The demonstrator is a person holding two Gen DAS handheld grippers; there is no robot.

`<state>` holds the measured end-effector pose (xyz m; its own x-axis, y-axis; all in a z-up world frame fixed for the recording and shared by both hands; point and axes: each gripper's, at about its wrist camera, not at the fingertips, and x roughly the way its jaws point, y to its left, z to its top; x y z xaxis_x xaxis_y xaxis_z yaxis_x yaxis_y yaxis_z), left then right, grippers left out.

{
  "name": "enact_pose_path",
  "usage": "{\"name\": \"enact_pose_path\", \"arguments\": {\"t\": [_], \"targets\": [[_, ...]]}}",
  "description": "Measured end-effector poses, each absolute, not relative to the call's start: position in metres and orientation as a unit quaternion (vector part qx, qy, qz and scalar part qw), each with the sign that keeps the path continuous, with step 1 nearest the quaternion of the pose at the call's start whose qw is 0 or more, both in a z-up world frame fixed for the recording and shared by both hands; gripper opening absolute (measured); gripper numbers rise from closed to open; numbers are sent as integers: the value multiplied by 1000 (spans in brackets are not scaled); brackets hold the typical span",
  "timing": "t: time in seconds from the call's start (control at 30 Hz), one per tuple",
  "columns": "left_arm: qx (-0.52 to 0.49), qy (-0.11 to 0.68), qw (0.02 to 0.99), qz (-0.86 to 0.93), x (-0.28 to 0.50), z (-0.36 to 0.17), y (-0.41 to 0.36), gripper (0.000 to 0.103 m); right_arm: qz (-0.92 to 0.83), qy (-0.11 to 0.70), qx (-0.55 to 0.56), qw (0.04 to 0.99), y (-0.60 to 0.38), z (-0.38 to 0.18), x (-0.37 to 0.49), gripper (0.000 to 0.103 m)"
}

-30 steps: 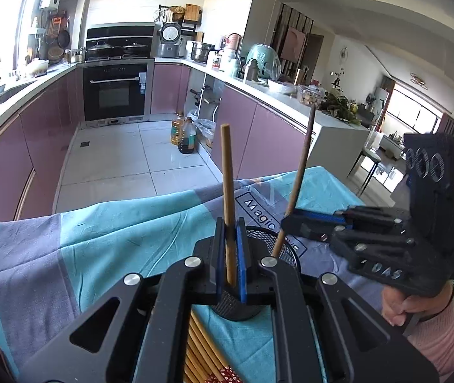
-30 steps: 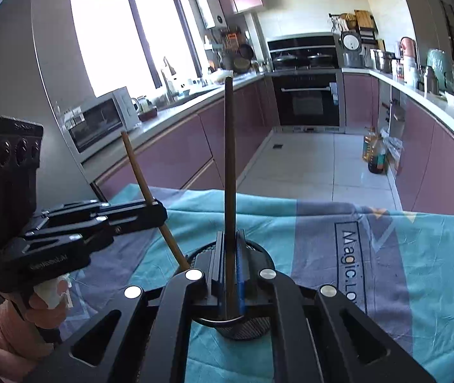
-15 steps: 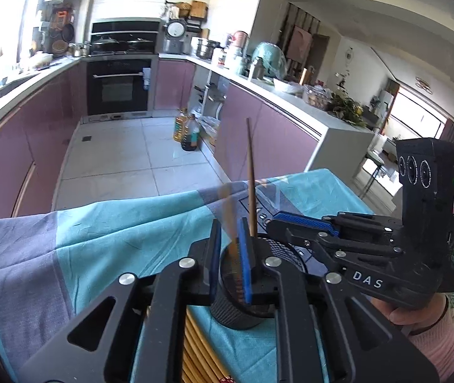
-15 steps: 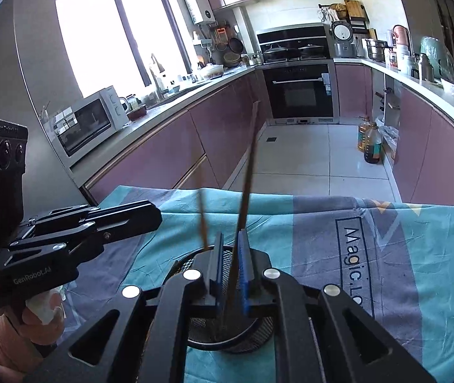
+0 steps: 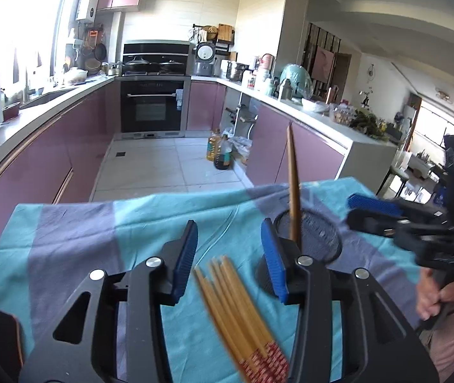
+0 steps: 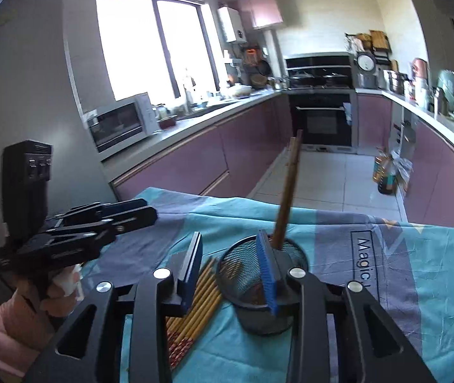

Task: Organize utensils
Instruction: 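Withdraw both grippers from the cup back toward the chopstick pile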

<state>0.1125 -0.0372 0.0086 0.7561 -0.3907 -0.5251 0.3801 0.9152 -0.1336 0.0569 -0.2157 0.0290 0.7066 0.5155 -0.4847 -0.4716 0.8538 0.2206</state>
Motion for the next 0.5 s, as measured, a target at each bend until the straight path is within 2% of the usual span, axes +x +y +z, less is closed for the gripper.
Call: {"name": "enact_pose_path", "arguments": {"t": [0.1,0.5], "targets": [[1,300,933,-201,102,-9,-28,43,284,282,31,916,-205,21,45,39],[28,388,901,-193,90,-85,-29,42,266,395,32,878,-165,-59,47,38]]}}
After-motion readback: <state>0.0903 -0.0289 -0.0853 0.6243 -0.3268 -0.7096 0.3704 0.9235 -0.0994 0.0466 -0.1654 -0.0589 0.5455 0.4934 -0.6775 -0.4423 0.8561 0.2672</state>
